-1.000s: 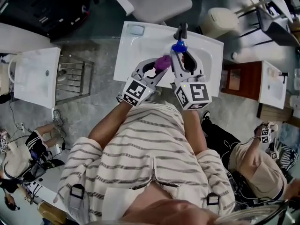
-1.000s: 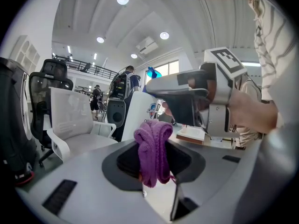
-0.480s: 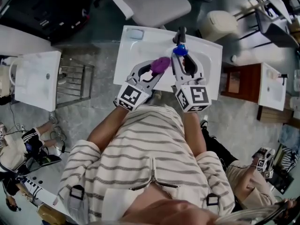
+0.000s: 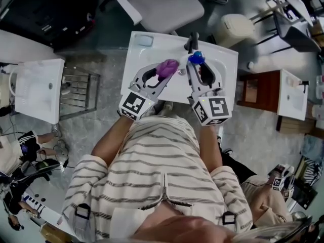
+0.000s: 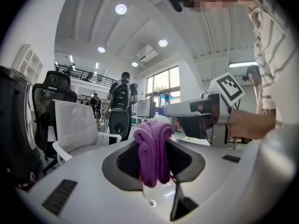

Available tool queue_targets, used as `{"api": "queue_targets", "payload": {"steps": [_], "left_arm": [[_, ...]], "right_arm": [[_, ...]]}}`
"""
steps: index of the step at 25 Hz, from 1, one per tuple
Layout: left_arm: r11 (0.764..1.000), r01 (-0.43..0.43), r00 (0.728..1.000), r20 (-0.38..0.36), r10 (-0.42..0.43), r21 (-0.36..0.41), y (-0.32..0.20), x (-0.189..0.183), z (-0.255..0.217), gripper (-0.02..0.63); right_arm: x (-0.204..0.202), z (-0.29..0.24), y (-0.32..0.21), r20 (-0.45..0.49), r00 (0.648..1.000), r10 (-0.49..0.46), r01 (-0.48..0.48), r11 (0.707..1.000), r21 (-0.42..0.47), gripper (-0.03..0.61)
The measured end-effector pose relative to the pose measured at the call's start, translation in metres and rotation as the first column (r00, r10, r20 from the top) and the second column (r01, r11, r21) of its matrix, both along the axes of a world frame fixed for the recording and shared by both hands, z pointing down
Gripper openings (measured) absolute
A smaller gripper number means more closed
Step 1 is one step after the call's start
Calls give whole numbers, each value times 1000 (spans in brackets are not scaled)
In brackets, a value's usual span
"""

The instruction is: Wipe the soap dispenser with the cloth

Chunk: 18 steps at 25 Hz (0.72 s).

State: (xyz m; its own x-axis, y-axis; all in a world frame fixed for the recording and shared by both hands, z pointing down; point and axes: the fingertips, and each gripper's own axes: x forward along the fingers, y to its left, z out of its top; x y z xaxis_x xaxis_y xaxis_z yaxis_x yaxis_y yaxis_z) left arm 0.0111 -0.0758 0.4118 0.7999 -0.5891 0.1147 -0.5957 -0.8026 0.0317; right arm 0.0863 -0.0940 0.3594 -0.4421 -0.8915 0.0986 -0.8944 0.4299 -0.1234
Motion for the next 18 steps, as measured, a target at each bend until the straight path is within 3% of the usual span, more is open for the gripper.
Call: {"api": "queue_targets", "payload": {"steps": [6, 13, 18], "left_arm": [[999, -37, 999, -7, 37, 13, -13, -4, -9, 132], [988, -150, 988, 52, 148, 40, -17, -3, -10, 131], [981, -187, 981, 70, 183, 45, -18, 0, -6, 130]], "right_arm": [[-2, 1, 3, 9, 999, -41, 41, 999, -6, 133], [-12, 4, 5, -11, 995, -100, 100, 995, -17, 133], [-15, 7, 6, -16, 993, -118, 118, 993, -27, 133]]}}
